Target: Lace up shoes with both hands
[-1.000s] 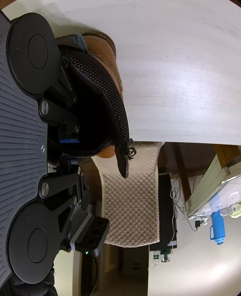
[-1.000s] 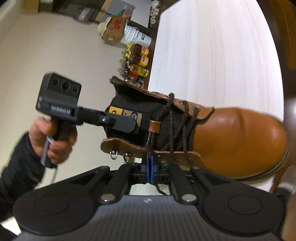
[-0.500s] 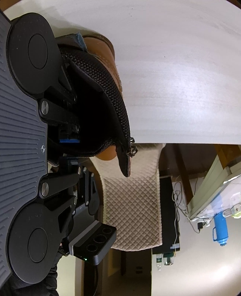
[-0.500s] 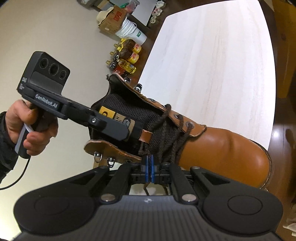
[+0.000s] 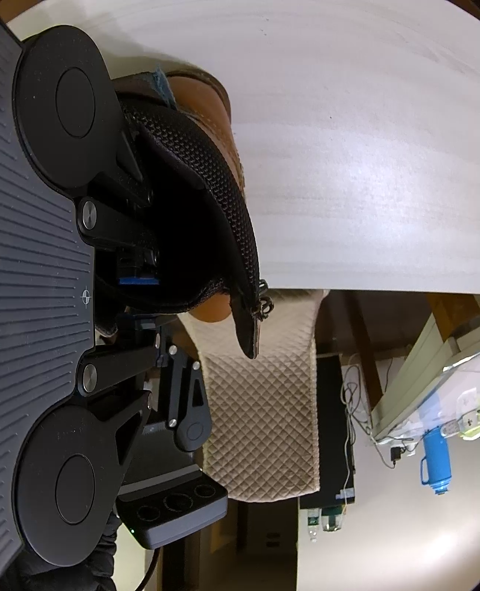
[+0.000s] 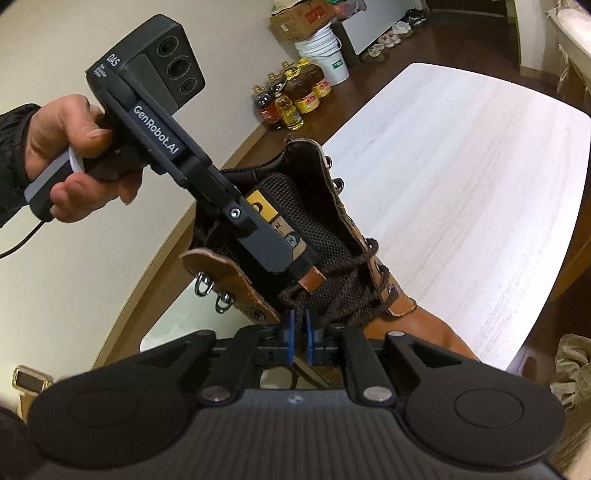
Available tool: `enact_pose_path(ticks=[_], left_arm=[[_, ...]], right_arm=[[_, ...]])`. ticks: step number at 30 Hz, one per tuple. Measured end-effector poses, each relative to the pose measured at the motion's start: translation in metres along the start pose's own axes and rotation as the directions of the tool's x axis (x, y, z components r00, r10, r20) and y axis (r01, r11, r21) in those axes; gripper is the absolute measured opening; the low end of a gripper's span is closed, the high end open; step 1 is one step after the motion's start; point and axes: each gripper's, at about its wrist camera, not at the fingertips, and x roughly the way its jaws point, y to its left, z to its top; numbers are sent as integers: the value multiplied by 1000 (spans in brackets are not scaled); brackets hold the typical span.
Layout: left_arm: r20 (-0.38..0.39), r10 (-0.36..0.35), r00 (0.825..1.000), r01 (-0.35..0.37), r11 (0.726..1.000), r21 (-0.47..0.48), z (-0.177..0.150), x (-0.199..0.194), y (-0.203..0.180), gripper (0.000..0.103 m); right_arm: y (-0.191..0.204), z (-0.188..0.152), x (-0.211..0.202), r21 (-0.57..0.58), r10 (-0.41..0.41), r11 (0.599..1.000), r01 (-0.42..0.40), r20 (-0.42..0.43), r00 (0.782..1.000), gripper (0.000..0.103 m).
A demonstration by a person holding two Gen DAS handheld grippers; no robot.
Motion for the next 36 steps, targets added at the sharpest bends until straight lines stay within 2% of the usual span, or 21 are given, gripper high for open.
enact_pose_path(ticks=[8, 12, 19, 28, 30, 31, 36], left_arm=[[0, -2, 1000, 2, 1000, 2, 2, 4, -1, 13], [-8, -8, 1000, 8, 1000, 11, 7, -1, 13, 13], [-6, -6, 1000, 6, 1000, 11, 7, -3, 15, 13], [-5, -6, 1000, 6, 1000, 11, 5, -3, 11, 13], [-7, -5, 1000, 6, 1000, 11, 5, -3, 10, 13], [-8, -6, 1000, 6, 1000, 11, 5, -4, 11, 13], [-18, -17, 1000, 17, 1000, 13, 6, -2, 9, 13]], right_arm=[[-3, -3, -12, 19, 34, 999, -34, 19, 999, 16], [-9, -2, -15, 63, 64, 996, -65, 26, 998, 16], [-31, -3, -23, 228, 142, 961, -157, 81, 987, 16], [-33, -10, -15, 250, 131, 958, -138, 46, 990, 15], [-33, -12, -11, 255, 135, 957, -141, 42, 990, 12], [-32, -12, -10, 256, 136, 956, -142, 41, 990, 6], [-36, -16, -11, 308, 145, 939, -156, 57, 988, 4]])
